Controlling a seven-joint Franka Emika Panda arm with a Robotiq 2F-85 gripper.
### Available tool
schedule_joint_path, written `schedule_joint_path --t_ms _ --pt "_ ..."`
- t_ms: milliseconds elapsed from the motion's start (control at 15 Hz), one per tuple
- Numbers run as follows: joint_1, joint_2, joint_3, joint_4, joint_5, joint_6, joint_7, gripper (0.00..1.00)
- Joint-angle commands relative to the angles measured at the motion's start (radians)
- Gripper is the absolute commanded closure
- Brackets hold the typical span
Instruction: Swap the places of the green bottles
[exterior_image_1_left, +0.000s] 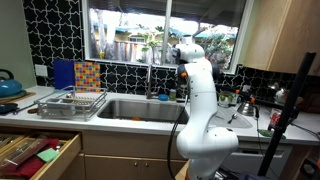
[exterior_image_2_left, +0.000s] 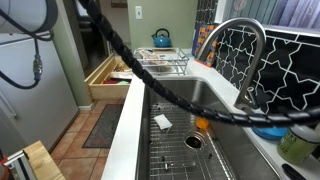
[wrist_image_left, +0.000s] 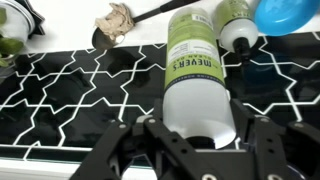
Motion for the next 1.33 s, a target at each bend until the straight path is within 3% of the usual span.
schedule_joint_path --t_ms 0,400,1000,1267 --pt "0.019 0.065 -0.047 0.0 -0.071 0.028 0.119 0.58" --pt "0.0 0.191 -0.032 0.052 -0.041 0.084 0.268 0.58" --pt "-0.057 0.288 0.006 0.116 0.086 0.184 0.306 0.58" --pt "-0.061 0.326 -0.008 0.136 0.102 0.206 0.352 0.58"
